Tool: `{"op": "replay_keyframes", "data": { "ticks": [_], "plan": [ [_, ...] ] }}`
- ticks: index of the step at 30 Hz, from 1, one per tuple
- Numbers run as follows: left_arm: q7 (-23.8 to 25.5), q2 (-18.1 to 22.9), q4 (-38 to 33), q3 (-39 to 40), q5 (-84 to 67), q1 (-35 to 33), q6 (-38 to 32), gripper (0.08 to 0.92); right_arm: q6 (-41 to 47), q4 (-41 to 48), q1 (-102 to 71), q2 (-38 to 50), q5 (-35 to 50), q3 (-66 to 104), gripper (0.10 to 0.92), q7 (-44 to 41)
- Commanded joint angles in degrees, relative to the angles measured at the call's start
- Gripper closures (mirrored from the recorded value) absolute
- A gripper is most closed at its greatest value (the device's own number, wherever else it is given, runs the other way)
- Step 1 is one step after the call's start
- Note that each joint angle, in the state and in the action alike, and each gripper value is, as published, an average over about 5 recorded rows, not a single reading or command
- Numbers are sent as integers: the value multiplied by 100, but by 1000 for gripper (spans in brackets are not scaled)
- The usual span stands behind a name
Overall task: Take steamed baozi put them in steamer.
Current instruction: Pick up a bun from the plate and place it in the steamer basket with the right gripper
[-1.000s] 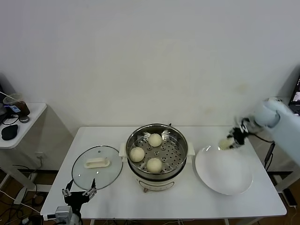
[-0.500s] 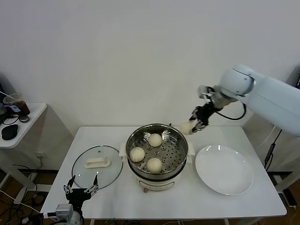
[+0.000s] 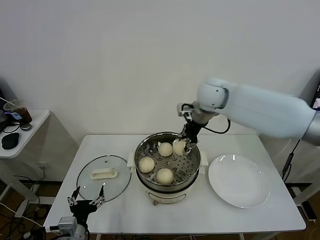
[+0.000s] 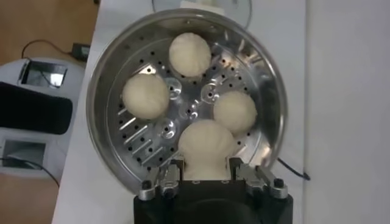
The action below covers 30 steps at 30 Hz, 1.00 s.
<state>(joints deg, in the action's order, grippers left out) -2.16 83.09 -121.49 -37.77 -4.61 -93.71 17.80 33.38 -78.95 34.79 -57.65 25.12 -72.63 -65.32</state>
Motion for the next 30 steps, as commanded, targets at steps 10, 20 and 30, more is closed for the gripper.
{"op": "replay_keyframes", "data": {
  "ticks": [10,20,30],
  "plan": [
    [10,38,68,9,-22,43,8,177,159,348,-757,-434,-554,-35,567,349],
    [15,7,116,-8,-53,77,12,177,176,360,-905,-513,-781,33,562,299],
    [24,19,94,-35,-51,66,24,177,149,278,-881,-256,-915,235,330,250]
  ]
}}
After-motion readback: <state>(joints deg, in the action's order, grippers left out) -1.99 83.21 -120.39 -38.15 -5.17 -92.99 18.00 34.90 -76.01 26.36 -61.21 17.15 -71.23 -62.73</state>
